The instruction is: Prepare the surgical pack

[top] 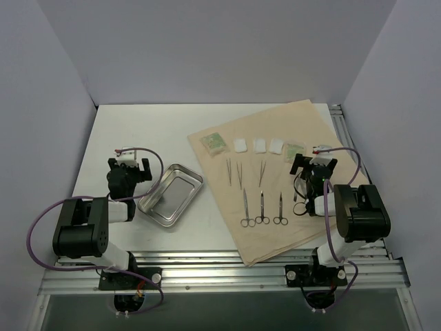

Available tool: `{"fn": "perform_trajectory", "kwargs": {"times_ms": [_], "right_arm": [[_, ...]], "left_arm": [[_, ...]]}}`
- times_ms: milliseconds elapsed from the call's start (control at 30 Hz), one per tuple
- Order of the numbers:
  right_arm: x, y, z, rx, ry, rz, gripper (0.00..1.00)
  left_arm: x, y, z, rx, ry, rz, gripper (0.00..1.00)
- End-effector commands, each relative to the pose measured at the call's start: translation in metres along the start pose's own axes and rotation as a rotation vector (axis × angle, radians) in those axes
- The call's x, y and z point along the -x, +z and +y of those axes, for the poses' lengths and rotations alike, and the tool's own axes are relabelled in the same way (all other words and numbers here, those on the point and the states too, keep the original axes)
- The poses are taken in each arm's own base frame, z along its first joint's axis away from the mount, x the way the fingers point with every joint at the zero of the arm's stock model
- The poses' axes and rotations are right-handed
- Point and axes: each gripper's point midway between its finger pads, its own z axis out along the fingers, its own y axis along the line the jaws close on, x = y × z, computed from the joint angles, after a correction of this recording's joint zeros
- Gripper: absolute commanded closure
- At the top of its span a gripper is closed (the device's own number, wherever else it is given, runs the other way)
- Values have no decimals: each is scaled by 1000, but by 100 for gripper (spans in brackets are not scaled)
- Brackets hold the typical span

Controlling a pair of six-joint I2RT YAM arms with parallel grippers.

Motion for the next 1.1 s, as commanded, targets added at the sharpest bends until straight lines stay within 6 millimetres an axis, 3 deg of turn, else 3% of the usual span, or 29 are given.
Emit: {"fn": "perform_trajectory", "kwargs": {"times_ms": [0, 33, 67, 100, 133, 200, 300, 333, 367, 400, 433, 467, 500, 533, 567, 600, 633, 700, 733, 833, 967, 1067], "right_arm": [[36, 6, 7, 21, 6, -129, 0], [35, 6, 10, 39, 3, -120, 0], [58, 11, 12, 44, 8, -155, 0], [42, 15, 13, 48, -21, -39, 0], [49, 19, 16, 59, -40, 6, 0], [88, 29, 27, 84, 5, 66, 1], [140, 26, 43, 140, 66, 74, 15], [150, 23, 43, 131, 96, 81, 26], [149, 15, 47, 105, 115, 128, 32], [170, 14, 51, 100, 156, 112, 36], [174, 9, 55, 103, 164, 126, 43], [167, 4, 53, 69, 159, 175, 45], [166, -1, 63, 84, 153, 196, 47], [172, -4, 69, 85, 161, 204, 49], [159, -10, 72, 75, 145, 266, 49], [150, -18, 86, 100, 123, 310, 50], [148, -23, 95, 115, 112, 338, 51], [123, -37, 108, 132, 65, 446, 50], [112, -44, 125, 169, 37, 484, 48], [92, -59, 150, 215, 24, 568, 42], [77, -50, 171, 223, 58, 616, 44], [62, -41, 173, 195, 44, 655, 50]], "left_arm": [[22, 6, -2, -7, 1, -67, 6], [22, 6, -2, -8, 0, -67, 6], [22, 6, -2, -7, 1, -67, 6], [22, 6, -2, -8, 1, -67, 6], [22, 6, -1, -5, 1, -67, 6], [22, 6, -3, -14, 1, -67, 6], [24, 5, -13, -88, 18, -40, 6], [28, 6, -14, -96, 16, -15, 6], [46, 5, -12, -98, 12, -5, 6], [59, 13, -17, -155, 39, 81, 6], [72, 16, -18, -179, 69, 115, 6], [76, 20, -17, -188, 79, 175, 3], [85, 24, -16, -193, 81, 209, 1], [100, 21, -17, -212, 77, 284, 5], [100, 19, -19, -238, 79, 334, 12], [88, 4, -23, -278, 89, 444, 13], [114, 4, -27, -307, 100, 426, 13], [101, -20, -29, -340, 106, 572, 14], [111, -23, -27, -340, 118, 580, 14], [90, -46, -20, -331, 137, 726, 16], [67, -65, -13, -300, 139, 826, 20], [63, -73, -11, -288, 149, 833, 20]]}}
